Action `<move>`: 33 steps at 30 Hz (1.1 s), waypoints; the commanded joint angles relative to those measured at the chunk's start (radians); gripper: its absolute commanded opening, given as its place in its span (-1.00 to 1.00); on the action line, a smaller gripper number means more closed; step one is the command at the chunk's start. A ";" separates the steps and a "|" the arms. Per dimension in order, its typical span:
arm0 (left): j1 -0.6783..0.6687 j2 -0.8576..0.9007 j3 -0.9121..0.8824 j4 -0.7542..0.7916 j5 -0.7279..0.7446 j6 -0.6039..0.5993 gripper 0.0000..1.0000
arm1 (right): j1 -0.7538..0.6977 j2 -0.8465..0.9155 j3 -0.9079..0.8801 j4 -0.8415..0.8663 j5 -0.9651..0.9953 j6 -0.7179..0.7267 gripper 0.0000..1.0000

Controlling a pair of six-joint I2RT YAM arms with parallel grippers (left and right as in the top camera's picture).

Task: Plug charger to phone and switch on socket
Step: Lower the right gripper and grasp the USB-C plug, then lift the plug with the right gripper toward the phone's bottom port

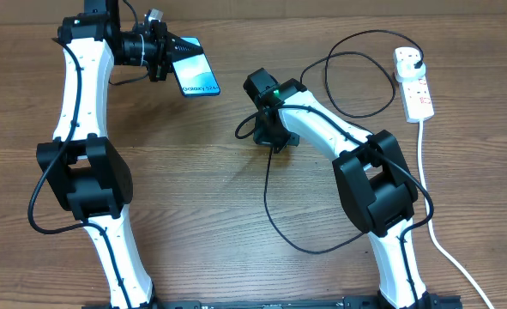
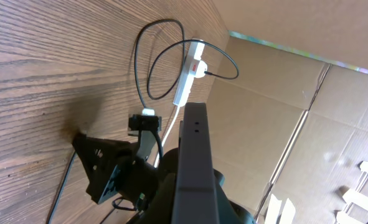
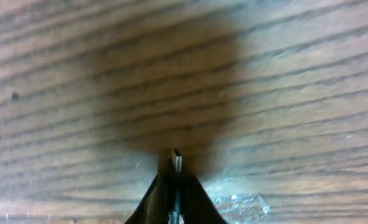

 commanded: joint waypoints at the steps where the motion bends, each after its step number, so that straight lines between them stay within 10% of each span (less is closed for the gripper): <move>1: -0.001 -0.014 0.015 0.001 0.024 0.020 -0.92 | 0.011 0.026 -0.056 -0.005 -0.045 0.013 -0.80; 17: -0.001 -0.014 0.015 0.000 0.024 0.025 -0.91 | 0.006 0.019 -0.098 0.041 -0.016 0.048 -0.93; 33: 0.001 -0.014 0.015 0.001 0.181 0.239 -0.91 | -0.061 -0.265 -0.060 0.019 -0.679 -0.481 -0.92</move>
